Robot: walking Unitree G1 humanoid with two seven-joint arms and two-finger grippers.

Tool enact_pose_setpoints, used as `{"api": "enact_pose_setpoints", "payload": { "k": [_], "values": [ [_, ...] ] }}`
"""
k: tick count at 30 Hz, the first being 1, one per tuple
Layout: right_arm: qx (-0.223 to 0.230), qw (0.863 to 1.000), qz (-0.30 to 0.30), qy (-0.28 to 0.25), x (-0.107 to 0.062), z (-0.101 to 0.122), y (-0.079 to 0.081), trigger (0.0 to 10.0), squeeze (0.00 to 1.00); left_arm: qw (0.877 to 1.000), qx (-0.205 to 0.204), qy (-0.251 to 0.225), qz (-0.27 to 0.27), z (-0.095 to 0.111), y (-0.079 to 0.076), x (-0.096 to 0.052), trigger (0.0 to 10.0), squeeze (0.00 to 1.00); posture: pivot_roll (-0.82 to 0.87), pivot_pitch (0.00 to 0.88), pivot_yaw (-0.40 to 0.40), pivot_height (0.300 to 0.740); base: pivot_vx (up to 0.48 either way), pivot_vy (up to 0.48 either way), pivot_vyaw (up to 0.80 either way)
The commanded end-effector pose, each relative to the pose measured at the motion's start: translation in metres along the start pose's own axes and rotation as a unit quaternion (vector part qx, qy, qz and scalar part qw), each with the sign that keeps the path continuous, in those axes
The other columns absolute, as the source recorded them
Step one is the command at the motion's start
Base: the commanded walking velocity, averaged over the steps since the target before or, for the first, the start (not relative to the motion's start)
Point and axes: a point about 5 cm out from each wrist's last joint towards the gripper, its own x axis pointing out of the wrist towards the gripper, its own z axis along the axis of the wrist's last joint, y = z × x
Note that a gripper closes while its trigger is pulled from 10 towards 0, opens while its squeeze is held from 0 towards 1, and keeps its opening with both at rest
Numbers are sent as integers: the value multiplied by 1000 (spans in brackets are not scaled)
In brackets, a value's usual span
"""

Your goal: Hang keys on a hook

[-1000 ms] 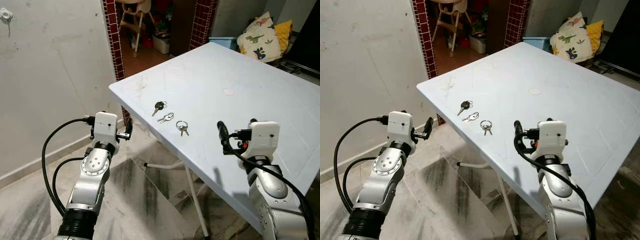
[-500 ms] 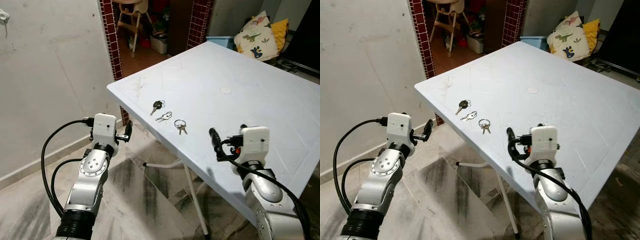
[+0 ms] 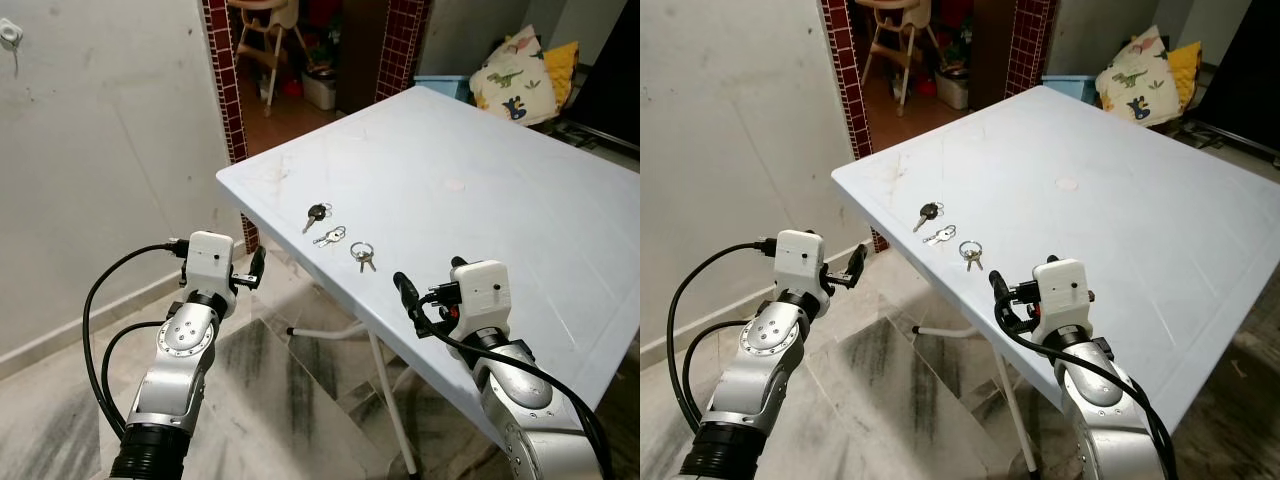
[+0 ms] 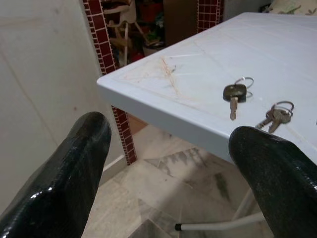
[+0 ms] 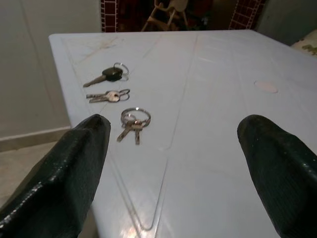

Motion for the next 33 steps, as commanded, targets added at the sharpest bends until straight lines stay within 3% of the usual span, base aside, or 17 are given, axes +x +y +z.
{"api": "enact_pose_setpoints", "payload": {
  "k": [1, 33],
  "values": [
    [0, 1000, -4, 3, -1, 0, -3, 10000, 0, 1000, 4, -7, -1, 5, 1, 0, 10000, 0, 16, 0, -28, 740, 292, 0, 0],
    [-1, 1000, 5, 1, 0, 0, -3, 10000, 0, 1000, 3, 0, 14, 1, 11, -4, 10000, 0, 15, 0, -32, 740, 295, 0, 0]
  ]
}}
